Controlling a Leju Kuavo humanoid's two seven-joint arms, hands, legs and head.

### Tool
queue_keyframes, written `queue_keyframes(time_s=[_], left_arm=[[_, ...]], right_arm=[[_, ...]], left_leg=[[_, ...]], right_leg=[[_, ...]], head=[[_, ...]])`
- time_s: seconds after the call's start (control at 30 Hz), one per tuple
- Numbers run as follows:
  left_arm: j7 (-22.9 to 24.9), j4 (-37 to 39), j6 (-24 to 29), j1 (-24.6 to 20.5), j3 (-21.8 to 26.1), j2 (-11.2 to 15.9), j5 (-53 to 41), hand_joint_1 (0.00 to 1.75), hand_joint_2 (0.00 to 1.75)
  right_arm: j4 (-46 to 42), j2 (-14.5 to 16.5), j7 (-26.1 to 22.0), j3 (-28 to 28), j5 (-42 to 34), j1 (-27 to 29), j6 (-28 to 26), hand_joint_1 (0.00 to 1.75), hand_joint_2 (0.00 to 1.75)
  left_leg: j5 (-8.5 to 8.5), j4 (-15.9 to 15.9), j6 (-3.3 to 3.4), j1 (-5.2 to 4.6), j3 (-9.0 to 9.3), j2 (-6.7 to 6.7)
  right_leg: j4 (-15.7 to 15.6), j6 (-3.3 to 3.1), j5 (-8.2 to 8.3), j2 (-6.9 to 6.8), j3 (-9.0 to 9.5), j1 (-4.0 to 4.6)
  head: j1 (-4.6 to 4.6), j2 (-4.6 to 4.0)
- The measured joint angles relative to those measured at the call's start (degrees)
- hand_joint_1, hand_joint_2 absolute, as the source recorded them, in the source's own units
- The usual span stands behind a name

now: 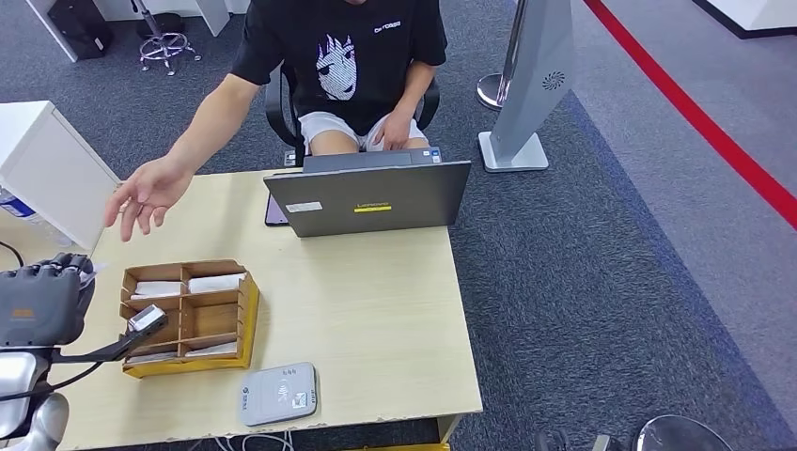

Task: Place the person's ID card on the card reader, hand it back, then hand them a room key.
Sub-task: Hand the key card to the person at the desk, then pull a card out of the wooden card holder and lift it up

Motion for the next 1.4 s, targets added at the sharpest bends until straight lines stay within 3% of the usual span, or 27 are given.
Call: queue_keyframes(time_s=[0.2,0.27,0.33,0.4,0.8,0.87,0.93,1.03,1.13,1.4], left_arm=[[-0.94,2.19,2.03,-1.3,-0.02,0.15,-0.11,1.75,1.75],[-1.04,2.21,2.75,-1.35,-0.02,0.1,-0.06,1.04,1.75],[-1.3,1.96,3.95,-1.2,-0.02,-0.02,0.6,0.17,1.75],[-1.9,0.81,5.69,-0.54,-0.03,-0.24,1.75,0.0,1.75],[-3.86,-16.48,9.52,5.52,-1.13,-1.93,3.15,0.0,1.75],[-4.91,-19.36,5.65,6.18,-2.17,-1.92,6.53,0.0,1.75],[-6.27,-22.06,-1.89,6.71,-4.06,-1.24,10.69,0.0,1.75],[-7.23,-25.17,-11.33,8.21,-7.81,1.69,11.94,0.0,1.75],[-7.21,-27.7,-16.59,11.12,-10.7,5.83,13.04,0.0,1.75],[-5.2,-33.38,-18.79,21.49,-12.34,14.32,14.55,0.0,1.75]], right_arm=[[0.0,0.01,-0.45,0.0,0.95,-0.57,0.19,0.0,1.75],[0.0,0.01,-0.5,0.0,1.27,-0.61,-0.04,0.0,1.75],[0.01,0.01,-0.52,0.0,1.65,-0.63,-0.55,0.0,1.75],[0.04,0.01,-0.6,0.0,1.91,-0.61,-0.93,0.0,1.75],[0.31,0.01,-1.05,-0.51,2.28,0.13,-1.81,0.0,1.75],[0.32,0.01,-1.34,-0.89,2.02,0.43,-1.73,0.0,1.75],[0.33,0.01,-1.86,-1.59,1.68,0.82,-1.32,0.0,1.75],[0.34,-0.01,-2.59,-2.81,1.5,1.59,-0.51,0.0,1.75],[0.38,-0.01,-3.05,-4.2,1.43,2.41,-0.47,0.0,1.75],[0.41,0.0,-3.22,-7.3,1.59,3.16,-0.8,0.0,1.75]], left_leg=[[0.0,0.0,0.0,0.0,-0.03,0.01],[0.0,0.0,0.0,0.0,-0.03,0.01],[0.0,0.0,0.0,0.0,-0.03,0.02],[0.0,0.0,0.0,0.0,-0.03,0.05],[-0.01,0.0,0.01,0.0,-0.08,0.06],[-0.01,0.0,0.01,0.0,-0.08,0.05],[-0.01,0.0,0.01,0.01,-0.08,0.04],[-0.02,-0.01,0.0,0.01,-0.09,0.13],[-0.04,-0.03,-0.02,0.02,-0.09,0.24],[-0.08,-0.06,-0.03,0.02,-0.16,0.31]], right_leg=[[0.0,0.0,0.0,0.0,-0.04,0.0],[0.0,0.0,0.0,0.0,-0.05,0.0],[0.0,0.0,0.0,0.01,-0.05,0.0],[0.0,0.0,0.0,0.03,-0.05,0.0],[-0.01,0.0,0.0,0.06,-0.12,0.0],[-0.01,0.0,0.0,0.05,-0.12,0.0],[-0.01,0.0,0.0,0.03,-0.12,0.0],[-0.01,0.0,0.0,0.09,-0.12,0.0],[0.0,-0.01,-0.01,0.21,-0.17,0.01],[0.0,-0.02,-0.07,0.26,-0.22,0.01]], head=[[0.0,0.0],[0.0,0.0],[-0.01,0.0],[-0.01,0.0],[0.0,0.0],[-0.01,0.0],[-0.01,0.0],[0.0,0.0],[-0.04,0.0],[-0.07,0.0]])
